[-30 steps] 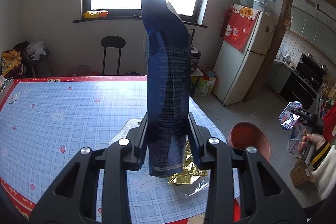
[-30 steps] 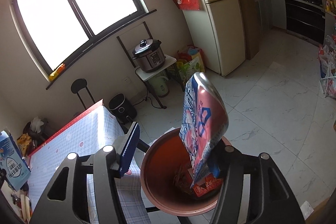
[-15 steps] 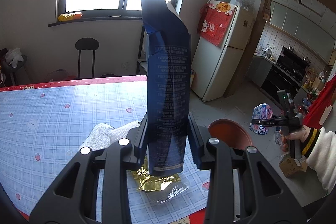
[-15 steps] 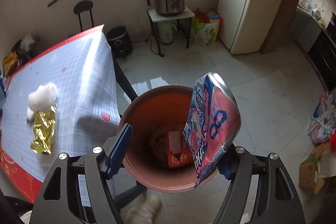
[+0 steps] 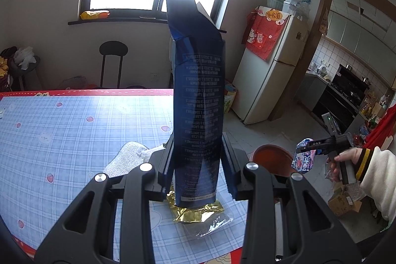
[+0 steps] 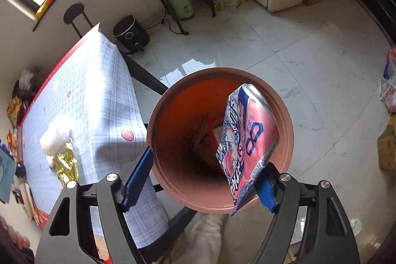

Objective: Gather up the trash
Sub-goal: 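Open the right gripper to drop the cans into the bin, then carry the blue box to the bin and release it with the left gripper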

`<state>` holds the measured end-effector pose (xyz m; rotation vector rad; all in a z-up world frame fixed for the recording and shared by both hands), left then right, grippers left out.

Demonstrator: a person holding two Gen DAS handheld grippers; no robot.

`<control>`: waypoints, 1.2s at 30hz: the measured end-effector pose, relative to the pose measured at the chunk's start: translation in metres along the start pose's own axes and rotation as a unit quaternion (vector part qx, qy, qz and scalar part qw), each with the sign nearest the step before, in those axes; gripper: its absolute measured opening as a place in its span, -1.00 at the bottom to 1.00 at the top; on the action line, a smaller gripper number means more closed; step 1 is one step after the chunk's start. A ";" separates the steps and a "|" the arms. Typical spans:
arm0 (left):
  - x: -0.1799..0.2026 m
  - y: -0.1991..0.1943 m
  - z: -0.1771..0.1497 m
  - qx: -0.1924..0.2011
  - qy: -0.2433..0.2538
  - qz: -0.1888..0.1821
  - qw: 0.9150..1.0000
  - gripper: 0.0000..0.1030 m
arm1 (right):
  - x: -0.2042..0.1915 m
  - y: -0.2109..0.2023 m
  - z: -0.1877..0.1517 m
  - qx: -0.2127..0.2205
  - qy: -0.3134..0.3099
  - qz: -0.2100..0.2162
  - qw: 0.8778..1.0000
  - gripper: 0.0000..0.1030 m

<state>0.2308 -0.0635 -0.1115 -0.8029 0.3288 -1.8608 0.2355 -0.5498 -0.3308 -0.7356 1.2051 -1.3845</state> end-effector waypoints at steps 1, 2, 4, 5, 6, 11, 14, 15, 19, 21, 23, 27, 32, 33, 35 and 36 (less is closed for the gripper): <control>-0.001 0.000 0.000 0.000 -0.001 0.000 1.000 -0.29 | 0.000 0.001 0.000 -0.005 0.018 0.016 1.000 0.45; -0.002 0.000 0.001 -0.001 -0.001 0.000 1.000 -0.29 | -0.002 0.002 0.000 -0.013 0.025 0.025 0.999 0.45; -0.003 0.000 0.002 0.001 -0.002 -0.001 1.000 -0.29 | -0.007 0.006 -0.001 -0.033 0.012 0.021 0.999 0.53; -0.002 0.000 0.003 0.001 -0.004 -0.001 1.000 -0.29 | -0.010 0.009 -0.004 -0.048 -0.003 0.004 0.999 0.56; -0.002 0.000 0.004 0.002 -0.005 -0.003 1.000 -0.29 | -0.011 0.010 -0.005 -0.061 -0.013 -0.010 0.998 0.56; -0.003 0.002 0.002 -0.001 -0.010 -0.006 1.000 -0.29 | -0.010 0.003 0.000 -0.057 -0.011 -0.019 0.998 0.60; -0.004 0.001 0.003 0.002 -0.012 -0.009 1.000 -0.29 | -0.010 -0.003 0.001 -0.047 -0.013 -0.014 0.999 0.60; -0.004 0.001 0.003 0.002 -0.011 -0.009 1.000 -0.28 | -0.011 -0.008 0.003 -0.037 -0.015 -0.018 0.999 0.60; -0.004 0.002 0.007 0.001 -0.009 -0.011 1.000 -0.29 | -0.020 -0.046 0.008 0.027 -0.040 -0.046 0.998 0.61; 0.001 0.004 0.008 -0.003 -0.002 -0.017 1.000 -0.29 | -0.024 -0.074 0.008 0.075 -0.039 -0.046 0.995 0.87; 0.010 0.008 0.008 -0.008 0.010 -0.024 1.000 -0.28 | -0.025 -0.105 0.003 0.129 -0.033 -0.042 0.990 0.90; 0.038 0.023 0.008 -0.025 0.035 -0.047 0.998 -0.28 | -0.018 -0.147 -0.016 0.196 -0.018 -0.045 0.979 0.90; 0.090 0.054 -0.005 -0.061 0.072 -0.086 0.992 -0.28 | 0.004 -0.173 -0.049 0.240 0.007 -0.070 0.968 0.90; 0.102 0.061 -0.009 -0.071 0.079 -0.095 0.990 -0.28 | 0.008 -0.176 -0.057 0.246 0.014 -0.077 0.966 0.90; 0.126 0.078 -0.019 -0.089 0.091 -0.111 0.986 -0.28 | 0.020 -0.181 -0.073 0.256 0.033 -0.085 0.962 0.90; 0.138 0.087 -0.024 -0.098 0.096 -0.119 0.983 -0.28 | 0.025 -0.182 -0.082 0.260 0.041 -0.085 0.961 0.90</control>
Point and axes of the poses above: each gripper's, at about its wrist camera, not at the fingertips, and y roughly the way its jaws point, x to its right, z to its top, the point moved 6 cm from there along y, roughly the way its jaws point, and after that the axes turned 11 degrees about -y, right-handed, at the moved point
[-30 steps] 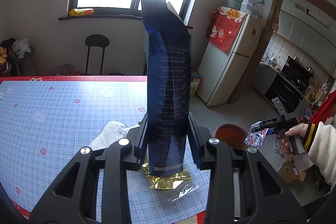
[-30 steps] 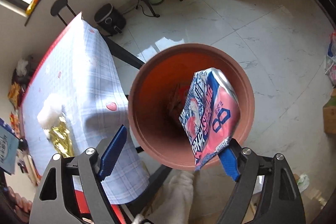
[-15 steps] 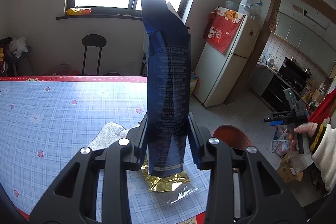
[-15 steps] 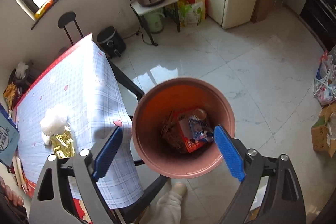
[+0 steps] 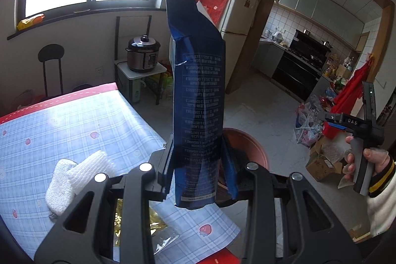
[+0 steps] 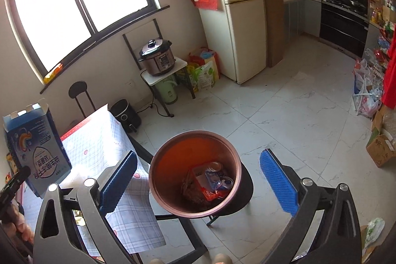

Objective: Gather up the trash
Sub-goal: 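Carry the blue box to the bin and release it with the left gripper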

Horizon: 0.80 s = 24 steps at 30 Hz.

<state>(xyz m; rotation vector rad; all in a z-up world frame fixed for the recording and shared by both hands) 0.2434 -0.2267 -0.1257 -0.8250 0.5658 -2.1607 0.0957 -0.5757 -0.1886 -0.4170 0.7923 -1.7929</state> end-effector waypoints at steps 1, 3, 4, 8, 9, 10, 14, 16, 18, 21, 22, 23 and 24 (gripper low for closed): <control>0.010 0.012 -0.001 -0.009 0.004 -0.009 1.000 -0.28 | 0.008 -0.004 -0.006 0.003 0.008 -0.003 1.000 0.90; 0.030 0.037 -0.005 -0.030 0.011 -0.027 0.999 -0.28 | 0.021 -0.012 -0.022 0.006 0.020 -0.009 1.000 0.90; 0.040 0.050 -0.008 -0.041 0.015 -0.035 0.998 -0.28 | 0.028 -0.015 -0.028 0.007 0.023 -0.011 1.000 0.90; 0.077 0.099 -0.019 -0.076 0.044 -0.058 0.994 -0.28 | 0.056 -0.022 -0.050 -0.002 0.019 -0.023 1.000 0.90; 0.084 0.111 -0.021 -0.081 0.046 -0.061 0.994 -0.28 | 0.064 -0.024 -0.054 -0.006 0.018 -0.031 0.999 0.90; 0.088 0.122 -0.022 -0.087 0.043 -0.063 0.993 -0.28 | 0.071 -0.027 -0.057 -0.008 0.019 -0.039 0.999 0.90; 0.108 0.160 -0.023 -0.100 0.040 -0.074 0.991 -0.26 | 0.097 -0.039 -0.066 -0.003 0.034 -0.056 0.998 0.90; 0.120 0.170 -0.020 -0.095 0.057 -0.074 0.991 0.02 | 0.106 -0.043 -0.067 -0.001 0.041 -0.059 0.997 0.90; 0.124 0.169 -0.011 -0.076 0.063 -0.069 0.993 0.47 | 0.111 -0.047 -0.069 0.001 0.042 -0.063 0.997 0.90; 0.121 0.153 0.005 -0.047 0.047 -0.068 0.995 0.74 | 0.111 -0.049 -0.068 0.008 0.040 -0.065 0.997 0.90; 0.117 0.145 0.009 -0.039 0.043 -0.063 0.996 0.86 | 0.109 -0.050 -0.066 0.011 0.040 -0.063 0.997 0.90; 0.112 0.138 0.012 -0.031 0.039 -0.056 0.997 0.88 | 0.107 -0.052 -0.066 0.015 0.039 -0.062 0.997 0.90; 0.106 0.129 0.016 -0.024 0.036 -0.049 0.998 0.88 | 0.105 -0.052 -0.063 0.018 0.038 -0.062 0.997 0.90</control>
Point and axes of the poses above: each gripper's, at about its wrist camera, not at the fingertips, and y roughly the way its jaws point, x to its right, z to its top, the point moved 6 cm from there along y, roughly the way its jaws point, and after that the axes turned 11 degrees about -y, right-handed, at the moved point
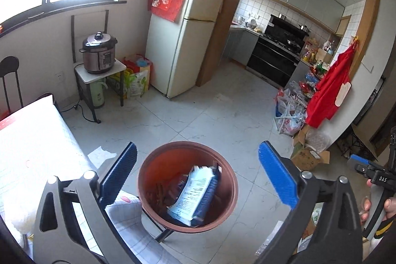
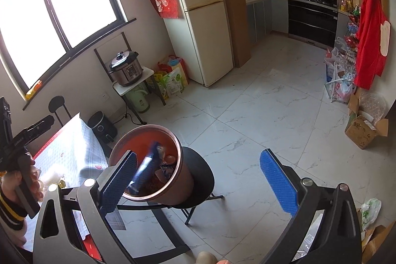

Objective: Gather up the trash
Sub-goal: 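Carry the blue box to the bin and release it with the left gripper, then move both open grippers back to the table trash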

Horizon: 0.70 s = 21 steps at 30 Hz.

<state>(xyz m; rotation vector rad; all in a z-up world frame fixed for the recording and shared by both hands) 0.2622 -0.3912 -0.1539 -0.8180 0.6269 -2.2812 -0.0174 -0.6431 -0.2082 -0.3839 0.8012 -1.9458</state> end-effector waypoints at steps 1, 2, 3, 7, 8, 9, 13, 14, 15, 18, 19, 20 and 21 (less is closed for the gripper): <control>-0.006 -0.009 0.002 0.005 -0.002 0.009 1.000 0.88 | -0.004 -0.001 0.002 0.003 -0.002 -0.001 1.000 0.90; -0.013 -0.017 0.003 0.010 -0.003 0.019 1.000 0.89 | -0.008 -0.001 0.004 0.007 -0.004 -0.002 1.000 0.90; -0.019 -0.027 0.003 0.014 -0.004 0.030 0.999 0.89 | -0.013 -0.001 0.006 0.010 -0.007 -0.002 1.000 0.90; -0.052 -0.070 0.000 0.033 -0.014 0.074 0.997 0.89 | -0.043 0.004 0.012 0.013 -0.022 0.006 1.000 0.90; -0.062 -0.081 -0.002 0.039 -0.019 0.083 0.996 0.89 | -0.053 0.005 0.014 0.015 -0.027 0.008 0.999 0.90; -0.072 -0.094 -0.003 0.043 -0.025 0.092 0.995 0.89 | -0.065 0.006 0.016 0.018 -0.033 0.012 0.999 0.90; -0.119 -0.144 -0.011 0.064 -0.042 0.135 0.988 0.89 | -0.114 0.011 0.019 0.019 -0.066 0.037 0.997 0.90; -0.130 -0.157 -0.013 0.069 -0.045 0.147 0.986 0.89 | -0.126 0.012 0.020 0.019 -0.072 0.039 0.996 0.90; -0.143 -0.170 -0.015 0.074 -0.049 0.161 0.983 0.89 | -0.138 0.014 0.021 0.019 -0.079 0.038 0.996 0.90; -0.181 -0.212 -0.022 0.090 -0.068 0.195 0.974 0.89 | -0.174 0.017 0.025 0.023 -0.096 0.033 0.995 0.90; -0.193 -0.226 -0.025 0.097 -0.076 0.205 0.971 0.89 | -0.187 0.017 0.025 0.025 -0.101 0.036 0.994 0.90; -0.205 -0.240 -0.028 0.105 -0.083 0.215 0.967 0.89 | -0.199 0.018 0.025 0.026 -0.106 0.043 0.993 0.90; -0.216 -0.253 -0.031 0.112 -0.089 0.226 0.964 0.89 | -0.211 0.018 0.024 0.025 -0.110 0.050 0.992 0.90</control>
Point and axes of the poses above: each gripper's, at about its wrist camera, not at the fingertips, and y roughly the way its jaws point, x to its right, z to its top, the point moved 6 cm from there along y, roughly the way its jaws point, and after that the axes turned 11 degrees about -y, right-handed, at the moved point
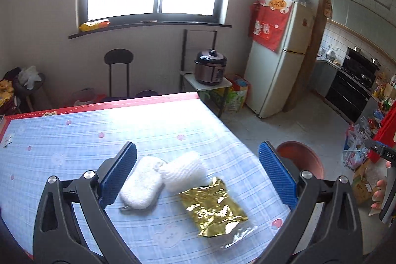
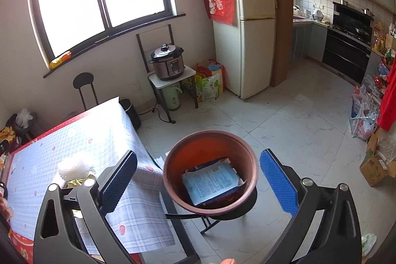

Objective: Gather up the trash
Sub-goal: 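Move both open grippers back to the table trash, then grasp the gold foil with the right gripper and lift it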

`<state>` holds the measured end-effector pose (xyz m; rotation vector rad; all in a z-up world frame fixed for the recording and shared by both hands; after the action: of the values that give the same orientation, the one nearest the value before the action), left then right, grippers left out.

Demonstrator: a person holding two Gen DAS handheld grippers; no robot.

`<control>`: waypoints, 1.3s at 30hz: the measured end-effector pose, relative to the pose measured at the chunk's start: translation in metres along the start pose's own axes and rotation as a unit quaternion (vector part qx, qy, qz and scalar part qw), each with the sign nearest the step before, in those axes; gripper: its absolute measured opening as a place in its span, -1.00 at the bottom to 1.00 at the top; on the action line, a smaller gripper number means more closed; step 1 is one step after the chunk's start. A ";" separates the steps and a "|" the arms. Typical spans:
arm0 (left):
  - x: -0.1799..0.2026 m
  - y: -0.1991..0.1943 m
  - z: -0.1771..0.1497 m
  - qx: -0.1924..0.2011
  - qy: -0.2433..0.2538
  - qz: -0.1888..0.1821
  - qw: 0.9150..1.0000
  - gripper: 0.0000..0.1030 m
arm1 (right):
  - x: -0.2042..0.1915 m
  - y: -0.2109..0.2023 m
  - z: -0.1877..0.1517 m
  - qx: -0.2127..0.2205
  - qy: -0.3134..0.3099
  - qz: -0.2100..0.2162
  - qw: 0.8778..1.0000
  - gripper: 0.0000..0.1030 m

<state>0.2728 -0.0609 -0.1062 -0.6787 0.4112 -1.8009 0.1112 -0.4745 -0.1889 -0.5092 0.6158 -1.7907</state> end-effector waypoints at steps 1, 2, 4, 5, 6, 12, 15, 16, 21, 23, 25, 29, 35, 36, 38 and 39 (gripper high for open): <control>-0.016 -0.007 0.000 0.007 -0.006 0.011 1.000 0.89 | -0.012 0.002 0.002 -0.003 -0.005 0.008 1.000 0.90; -0.031 -0.012 0.000 0.012 -0.011 0.021 1.000 0.89 | -0.024 0.004 0.003 -0.007 -0.010 0.017 1.000 0.90; -0.060 -0.020 -0.003 0.017 -0.023 0.041 0.999 0.89 | -0.049 0.008 0.004 -0.017 -0.024 0.030 0.999 0.90; -0.074 -0.022 -0.006 0.017 -0.032 0.051 0.998 0.89 | -0.062 0.010 0.005 -0.022 -0.033 0.035 0.999 0.90; -0.088 -0.024 -0.008 0.016 -0.042 0.059 0.997 0.89 | -0.076 0.013 0.007 -0.026 -0.040 0.042 0.998 0.90; -0.154 -0.026 -0.032 0.000 -0.100 0.081 0.992 0.89 | -0.165 0.031 -0.004 -0.071 -0.107 0.104 0.986 0.90; -0.178 -0.026 -0.043 -0.006 -0.118 0.087 0.989 0.89 | -0.209 0.044 -0.018 -0.085 -0.126 0.145 0.978 0.90; -0.185 -0.027 -0.046 -0.007 -0.121 0.088 0.989 0.89 | -0.224 0.049 -0.025 -0.095 -0.133 0.155 0.974 0.90; -0.216 -0.024 -0.057 -0.011 -0.135 0.092 0.986 0.89 | -0.293 0.083 -0.065 -0.160 -0.168 0.192 0.953 0.90; -0.225 -0.023 -0.062 -0.016 -0.142 0.090 0.986 0.89 | -0.315 0.098 -0.079 -0.186 -0.179 0.194 0.946 0.90; -0.234 -0.022 -0.068 -0.021 -0.144 0.088 0.985 0.89 | -0.333 0.109 -0.092 -0.199 -0.194 0.186 0.942 0.88; -0.248 -0.019 -0.080 -0.033 -0.148 0.087 0.985 0.89 | -0.357 0.129 -0.109 -0.221 -0.199 0.169 0.940 0.77; -0.265 -0.014 -0.098 -0.055 -0.159 0.084 0.982 0.89 | -0.365 0.155 -0.121 -0.236 -0.184 0.129 0.946 0.77; -0.267 -0.014 -0.100 -0.057 -0.161 0.084 0.982 0.89 | -0.364 0.159 -0.122 -0.239 -0.182 0.119 0.947 0.77; -0.273 -0.013 -0.105 -0.062 -0.165 0.085 0.981 0.89 | -0.363 0.164 -0.124 -0.243 -0.176 0.108 0.948 0.77; -0.274 -0.012 -0.106 -0.064 -0.166 0.085 0.980 0.89 | -0.363 0.166 -0.125 -0.245 -0.174 0.106 0.948 0.77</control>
<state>0.2572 0.1960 -0.2485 -0.9877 0.3496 -1.4761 0.2595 -0.1479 -0.4043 -1.0325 0.8328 -1.2939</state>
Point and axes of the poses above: each gripper's, at about its wrist camera, not at the fingertips, and y roughly the way its jaws point, x to its right, z to its top, the point moved 6 cm from there along y, roughly the way its jaws point, and after that the axes turned 11 degrees about -y, right-handed, at the moved point
